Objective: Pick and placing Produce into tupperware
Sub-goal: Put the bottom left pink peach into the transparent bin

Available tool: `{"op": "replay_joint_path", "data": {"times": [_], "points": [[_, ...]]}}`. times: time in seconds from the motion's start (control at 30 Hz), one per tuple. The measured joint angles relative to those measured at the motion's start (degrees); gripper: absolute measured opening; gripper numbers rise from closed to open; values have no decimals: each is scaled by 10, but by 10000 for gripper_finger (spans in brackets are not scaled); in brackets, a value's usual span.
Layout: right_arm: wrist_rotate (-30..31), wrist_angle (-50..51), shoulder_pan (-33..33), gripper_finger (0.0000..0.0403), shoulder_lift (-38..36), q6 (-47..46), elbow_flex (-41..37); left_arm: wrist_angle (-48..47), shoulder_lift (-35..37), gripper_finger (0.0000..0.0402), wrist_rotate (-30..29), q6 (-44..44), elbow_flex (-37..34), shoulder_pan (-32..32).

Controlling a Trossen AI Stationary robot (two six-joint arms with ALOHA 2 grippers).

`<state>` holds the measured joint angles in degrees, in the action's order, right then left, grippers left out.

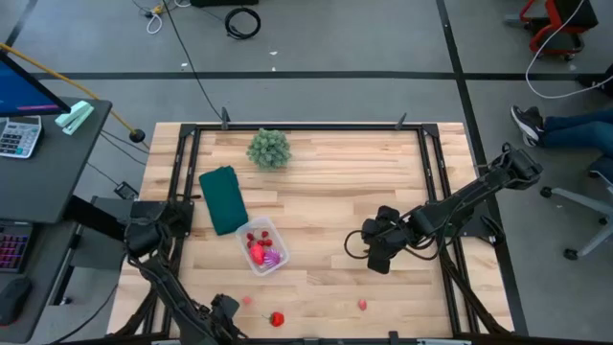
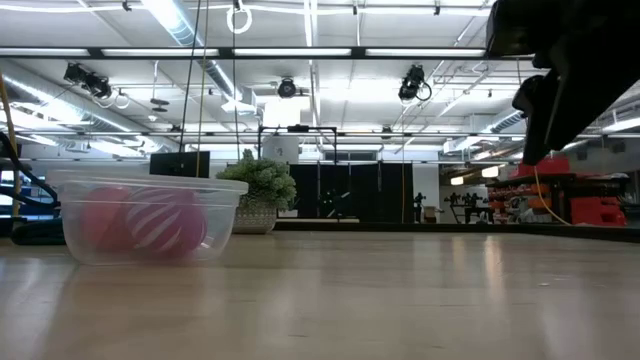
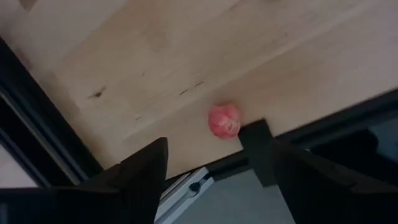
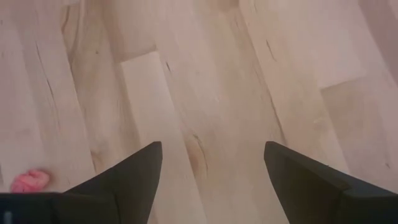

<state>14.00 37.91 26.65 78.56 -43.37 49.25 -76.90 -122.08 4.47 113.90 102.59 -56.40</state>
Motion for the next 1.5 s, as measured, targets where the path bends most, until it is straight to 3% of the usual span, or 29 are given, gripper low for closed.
{"op": "replay_joint_path", "data": {"times": [0.3,0.43,0.63,0.87,1.07,1.23,1.5], "points": [[0,-3,0,292,-7,50,0,25,-27,291,-5,111,0,-36],[0,-3,-1,292,-7,64,0,48,-29,291,-60,160,0,-58],[0,-3,-3,292,-7,64,0,38,-32,291,-84,163,-3,-60],[-1,-3,-3,292,-7,57,0,132,-29,291,-95,167,-88,-62],[1,-6,-2,292,-7,40,1,143,-28,285,-96,170,-102,-61],[5,-10,-2,292,-7,39,1,157,-26,254,-96,171,-102,-60],[9,-18,-2,292,-7,39,1,169,-27,164,-96,170,-101,-49]]}}
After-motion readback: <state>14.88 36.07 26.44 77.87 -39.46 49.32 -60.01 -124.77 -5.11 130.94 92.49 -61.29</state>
